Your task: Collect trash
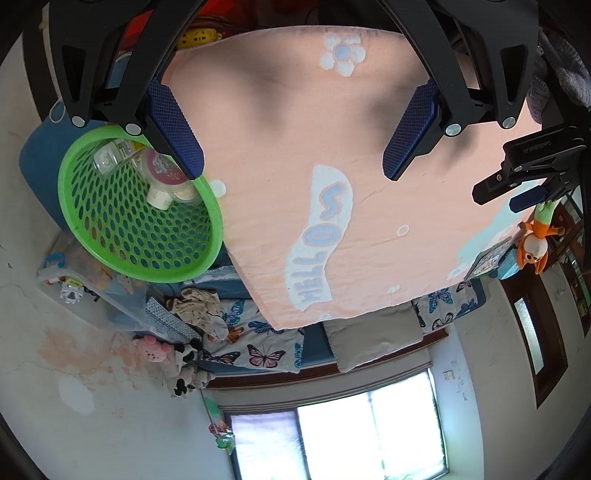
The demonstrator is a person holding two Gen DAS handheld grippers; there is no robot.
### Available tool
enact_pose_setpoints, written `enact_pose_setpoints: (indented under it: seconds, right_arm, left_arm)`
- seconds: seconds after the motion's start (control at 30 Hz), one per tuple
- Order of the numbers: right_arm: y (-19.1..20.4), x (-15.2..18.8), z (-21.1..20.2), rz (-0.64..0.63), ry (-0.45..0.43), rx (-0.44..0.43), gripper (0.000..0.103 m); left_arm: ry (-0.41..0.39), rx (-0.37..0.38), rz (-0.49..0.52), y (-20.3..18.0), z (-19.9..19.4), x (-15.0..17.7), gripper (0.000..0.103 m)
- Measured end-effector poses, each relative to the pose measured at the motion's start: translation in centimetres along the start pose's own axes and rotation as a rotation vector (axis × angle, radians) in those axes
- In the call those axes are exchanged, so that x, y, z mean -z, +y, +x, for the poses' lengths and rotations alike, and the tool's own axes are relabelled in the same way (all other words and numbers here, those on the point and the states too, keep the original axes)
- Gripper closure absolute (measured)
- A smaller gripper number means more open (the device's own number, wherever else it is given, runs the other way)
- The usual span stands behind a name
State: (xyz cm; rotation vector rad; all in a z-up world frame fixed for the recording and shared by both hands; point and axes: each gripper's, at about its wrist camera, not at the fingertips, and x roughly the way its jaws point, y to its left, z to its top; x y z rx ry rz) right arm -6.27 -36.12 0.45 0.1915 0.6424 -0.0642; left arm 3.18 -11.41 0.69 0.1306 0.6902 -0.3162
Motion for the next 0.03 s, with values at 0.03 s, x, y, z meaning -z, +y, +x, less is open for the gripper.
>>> enact_pose_setpoints:
  seconds: [0.03]
  right_arm:
    - [-0.01,-0.01,0.03,-0.001,0.000,-0.001,0.006]
  left_arm:
    - [0.000,0.000,0.000,-0.02,0.01,0.05,0.007]
